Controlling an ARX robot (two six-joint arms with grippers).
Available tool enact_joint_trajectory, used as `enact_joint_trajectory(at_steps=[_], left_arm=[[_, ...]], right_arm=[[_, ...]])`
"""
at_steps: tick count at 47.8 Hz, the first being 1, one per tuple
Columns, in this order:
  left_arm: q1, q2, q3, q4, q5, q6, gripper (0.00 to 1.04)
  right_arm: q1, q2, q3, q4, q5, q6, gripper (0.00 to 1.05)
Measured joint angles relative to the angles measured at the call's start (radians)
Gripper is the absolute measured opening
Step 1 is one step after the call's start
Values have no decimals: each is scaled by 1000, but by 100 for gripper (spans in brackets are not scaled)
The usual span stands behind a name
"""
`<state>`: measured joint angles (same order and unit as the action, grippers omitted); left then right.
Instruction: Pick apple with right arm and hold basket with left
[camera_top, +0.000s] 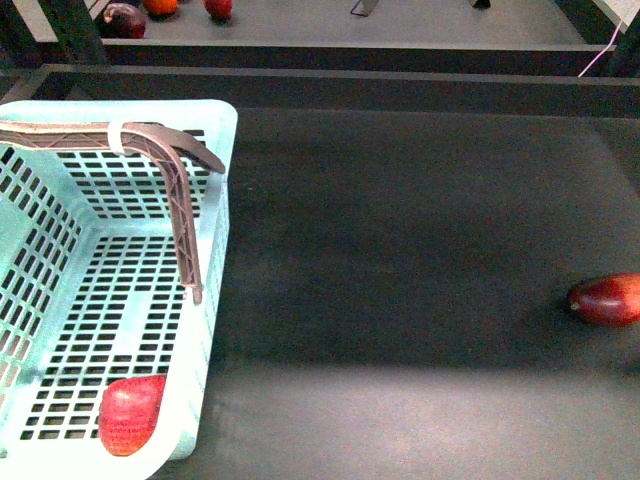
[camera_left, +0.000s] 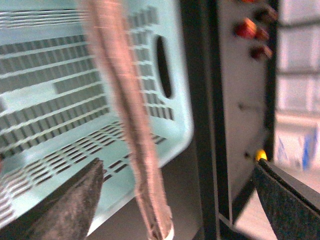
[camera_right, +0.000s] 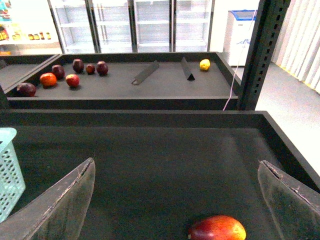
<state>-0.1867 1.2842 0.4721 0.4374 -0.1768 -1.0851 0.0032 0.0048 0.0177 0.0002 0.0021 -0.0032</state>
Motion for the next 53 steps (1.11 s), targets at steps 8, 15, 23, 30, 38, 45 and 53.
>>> enact_joint_trajectory(at_steps=[8, 15, 23, 30, 38, 45, 53], left_arm=[[45, -118, -183, 443, 38, 752, 47], [78, -217, -281, 426, 74, 1009, 17], [140, -363, -356, 358, 156, 1064, 3], [182, -471, -396, 292, 175, 1069, 3], [183, -541, -456, 271, 177, 1072, 3], [183, -662, -456, 169, 177, 1073, 3], [183, -811, -457, 31, 177, 1074, 3]], right_arm=[[0, 0, 0, 0, 0, 0, 96], [0, 0, 0, 0, 0, 0, 96], [0, 0, 0, 0, 0, 0, 96], [0, 0, 0, 0, 0, 0, 96], [0, 0, 0, 0, 0, 0, 96], [0, 0, 0, 0, 0, 0, 96], [0, 0, 0, 0, 0, 0, 96]])
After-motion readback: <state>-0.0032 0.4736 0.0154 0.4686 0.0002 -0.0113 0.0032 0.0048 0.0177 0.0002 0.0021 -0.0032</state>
